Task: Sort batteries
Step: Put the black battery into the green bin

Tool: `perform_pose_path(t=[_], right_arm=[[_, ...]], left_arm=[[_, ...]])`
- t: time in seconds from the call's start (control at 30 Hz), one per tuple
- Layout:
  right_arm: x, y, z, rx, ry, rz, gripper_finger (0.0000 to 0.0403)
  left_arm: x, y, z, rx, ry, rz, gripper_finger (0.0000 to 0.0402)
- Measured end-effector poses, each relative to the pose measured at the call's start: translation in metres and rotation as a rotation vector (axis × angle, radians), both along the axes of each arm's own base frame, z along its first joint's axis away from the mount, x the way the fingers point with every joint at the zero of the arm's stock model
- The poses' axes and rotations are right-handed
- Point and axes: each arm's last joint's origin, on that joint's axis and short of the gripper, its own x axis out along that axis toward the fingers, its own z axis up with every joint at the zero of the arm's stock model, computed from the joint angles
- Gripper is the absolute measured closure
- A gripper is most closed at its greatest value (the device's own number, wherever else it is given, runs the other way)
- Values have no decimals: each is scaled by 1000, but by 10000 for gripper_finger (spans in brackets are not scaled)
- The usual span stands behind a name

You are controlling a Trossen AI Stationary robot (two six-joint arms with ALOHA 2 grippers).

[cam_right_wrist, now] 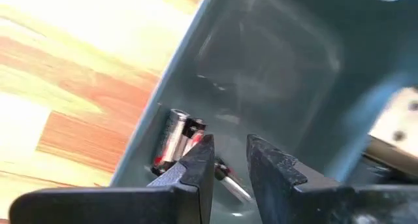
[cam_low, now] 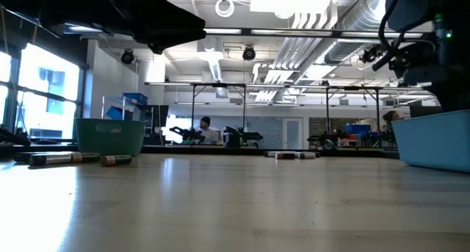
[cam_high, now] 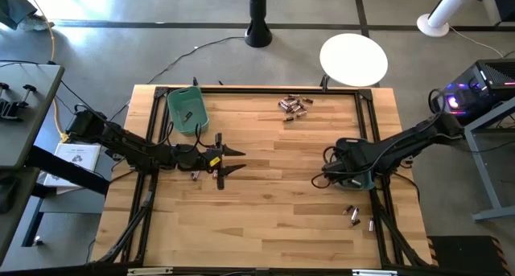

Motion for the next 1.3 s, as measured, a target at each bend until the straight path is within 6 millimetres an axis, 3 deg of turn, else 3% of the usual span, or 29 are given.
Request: perform_pose_path(t=[0.3, 0.47, 0.6, 0.73, 0.97, 1.1, 1.3], right_arm=[[10, 10, 48, -1, -47, 97, 319], [19, 37, 71, 108, -204, 229, 319], [21, 66, 77, 171, -351, 351, 319], [17, 96, 72, 254, -475, 416, 319], [-1, 139, 45, 414, -597, 482, 319], [-12, 151, 25, 479, -536, 421, 305], [-19, 164, 4, 470, -413, 427, 244]], left_arm=[[0, 0, 0, -16, -2, 1, 236], [0, -1, 0, -23, -3, 0, 236], [0, -1, 0, -25, -3, 0, 236], [0, -1, 0, -25, -3, 0, 236], [0, -1, 0, -26, -3, 0, 236], [0, -1, 0, -26, -3, 0, 236], [0, -1, 0, -26, -3, 0, 236]])
